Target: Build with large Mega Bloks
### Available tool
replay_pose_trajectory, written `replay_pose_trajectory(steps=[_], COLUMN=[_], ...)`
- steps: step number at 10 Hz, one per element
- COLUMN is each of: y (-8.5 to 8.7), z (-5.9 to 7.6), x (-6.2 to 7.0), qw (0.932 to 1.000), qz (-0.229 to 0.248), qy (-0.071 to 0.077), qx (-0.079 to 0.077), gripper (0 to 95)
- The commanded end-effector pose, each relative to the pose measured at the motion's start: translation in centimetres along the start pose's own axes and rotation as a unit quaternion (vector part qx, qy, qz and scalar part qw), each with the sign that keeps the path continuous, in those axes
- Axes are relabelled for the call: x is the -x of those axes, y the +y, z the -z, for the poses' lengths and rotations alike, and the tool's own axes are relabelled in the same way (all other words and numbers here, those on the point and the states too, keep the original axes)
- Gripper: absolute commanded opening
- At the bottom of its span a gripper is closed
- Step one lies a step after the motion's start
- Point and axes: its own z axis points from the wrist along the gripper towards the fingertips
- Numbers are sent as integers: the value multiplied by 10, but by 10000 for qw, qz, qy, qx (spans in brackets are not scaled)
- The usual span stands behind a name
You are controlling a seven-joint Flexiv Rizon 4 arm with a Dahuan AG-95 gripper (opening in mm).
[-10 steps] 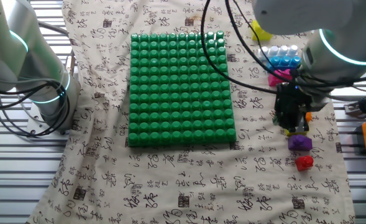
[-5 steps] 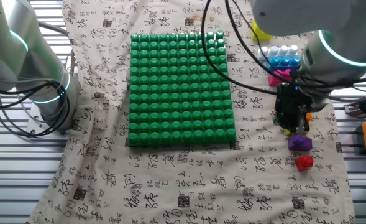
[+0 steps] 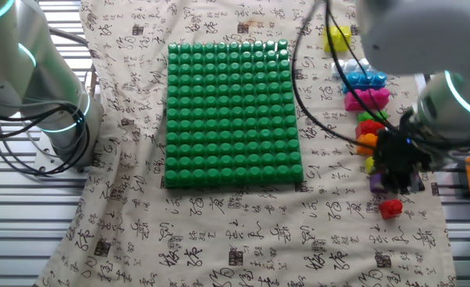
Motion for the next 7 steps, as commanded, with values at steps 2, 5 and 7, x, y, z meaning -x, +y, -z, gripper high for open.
replay_pose_trajectory(steps=[2,5,7], y=[-13,-29,-31], z=[-16,-30,-38], x=[10,22,26], qw=[9999,9998,9998], qz=[74,178,176], qy=[-80,-124,-125], qx=[-34,-29,-35], gripper=[190,190,190])
